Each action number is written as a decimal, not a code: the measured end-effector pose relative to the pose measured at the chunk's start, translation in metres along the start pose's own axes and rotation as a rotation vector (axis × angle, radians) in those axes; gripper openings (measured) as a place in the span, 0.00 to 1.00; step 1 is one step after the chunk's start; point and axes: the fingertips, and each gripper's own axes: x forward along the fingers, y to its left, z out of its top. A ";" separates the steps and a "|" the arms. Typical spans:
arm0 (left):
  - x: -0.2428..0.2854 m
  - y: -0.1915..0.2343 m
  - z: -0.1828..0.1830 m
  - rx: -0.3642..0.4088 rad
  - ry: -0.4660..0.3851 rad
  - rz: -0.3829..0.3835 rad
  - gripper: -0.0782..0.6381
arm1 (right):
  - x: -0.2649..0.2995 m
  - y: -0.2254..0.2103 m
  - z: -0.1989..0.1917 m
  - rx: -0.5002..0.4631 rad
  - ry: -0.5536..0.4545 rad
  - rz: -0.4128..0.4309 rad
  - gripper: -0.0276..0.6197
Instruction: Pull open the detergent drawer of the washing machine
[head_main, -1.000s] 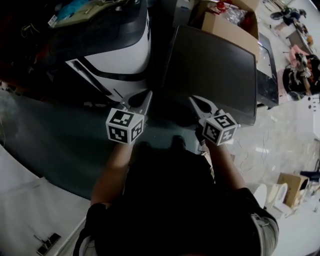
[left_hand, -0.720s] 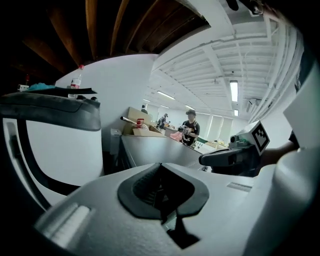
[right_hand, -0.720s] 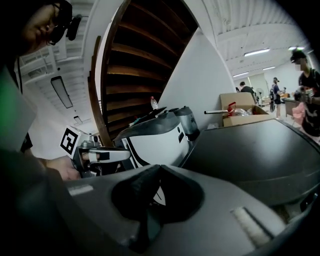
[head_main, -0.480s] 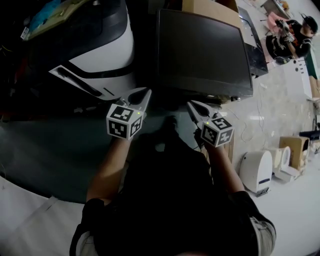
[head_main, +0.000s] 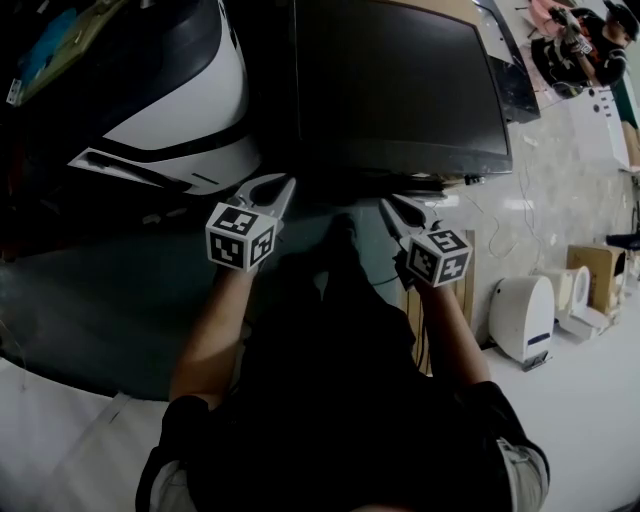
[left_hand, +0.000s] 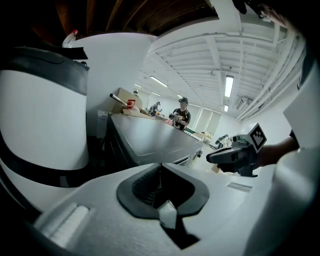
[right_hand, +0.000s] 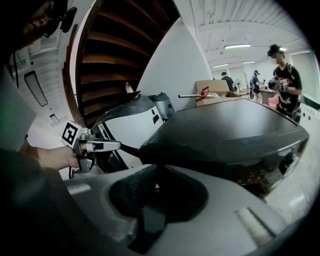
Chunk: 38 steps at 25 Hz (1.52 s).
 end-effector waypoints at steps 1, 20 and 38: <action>0.005 0.000 -0.004 0.001 0.013 -0.009 0.13 | 0.003 -0.005 -0.003 0.003 0.008 -0.006 0.12; 0.065 0.020 -0.060 -0.040 0.166 0.056 0.33 | 0.047 -0.058 -0.032 0.053 0.067 -0.061 0.32; 0.082 0.027 -0.067 -0.019 0.194 0.095 0.33 | 0.076 -0.068 -0.034 0.038 0.078 -0.099 0.35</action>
